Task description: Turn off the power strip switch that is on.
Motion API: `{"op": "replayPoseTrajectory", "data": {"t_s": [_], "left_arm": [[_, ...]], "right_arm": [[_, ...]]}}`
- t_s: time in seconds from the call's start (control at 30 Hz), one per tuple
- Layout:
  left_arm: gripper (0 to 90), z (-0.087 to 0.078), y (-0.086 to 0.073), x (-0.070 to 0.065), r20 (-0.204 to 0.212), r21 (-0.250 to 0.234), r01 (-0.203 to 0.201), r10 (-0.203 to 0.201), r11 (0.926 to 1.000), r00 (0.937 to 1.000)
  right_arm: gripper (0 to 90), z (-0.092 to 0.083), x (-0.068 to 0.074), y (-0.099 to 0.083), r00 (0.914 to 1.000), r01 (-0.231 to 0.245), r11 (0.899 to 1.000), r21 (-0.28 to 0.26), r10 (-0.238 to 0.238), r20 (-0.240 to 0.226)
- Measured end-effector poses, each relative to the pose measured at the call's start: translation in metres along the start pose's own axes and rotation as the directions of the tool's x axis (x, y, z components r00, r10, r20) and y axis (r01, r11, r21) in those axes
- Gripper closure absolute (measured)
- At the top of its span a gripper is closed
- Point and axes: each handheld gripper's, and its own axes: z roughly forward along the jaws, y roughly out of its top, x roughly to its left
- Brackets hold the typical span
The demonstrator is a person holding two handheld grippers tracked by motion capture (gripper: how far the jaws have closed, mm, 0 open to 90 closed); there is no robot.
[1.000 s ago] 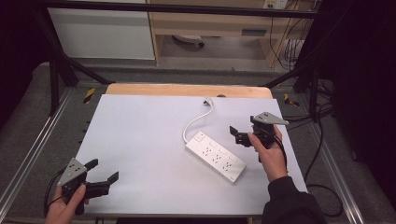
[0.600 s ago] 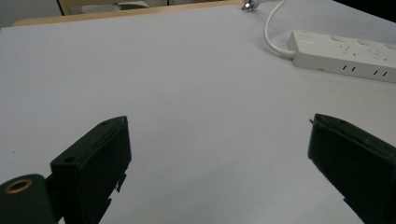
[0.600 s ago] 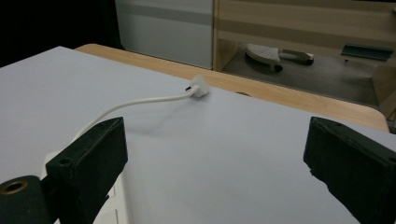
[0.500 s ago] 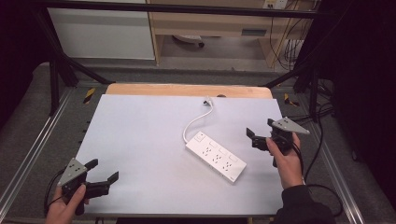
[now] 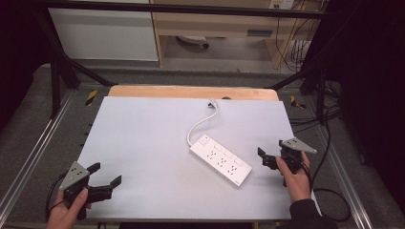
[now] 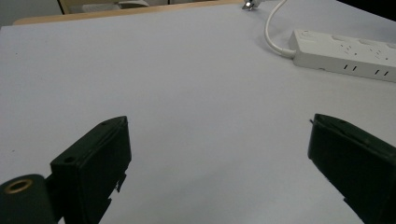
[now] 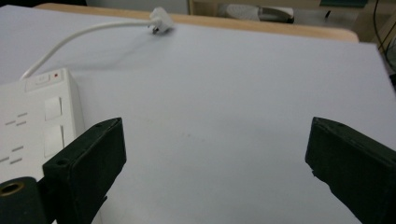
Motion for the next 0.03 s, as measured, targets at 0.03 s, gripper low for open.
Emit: {"op": "replayPoseTrajectory", "data": {"t_s": [0.03], "left_arm": [[6.1, 0.0001, 0.0001, -0.0001, -0.001, 0.000, 0.000, 0.000, 1.0000, 1.0000]], "right_arm": [[5.6, 0.0027, 0.0007, -0.0034, 1.0000, 0.000, 1.000, 0.025, 0.000, 0.003]]}}
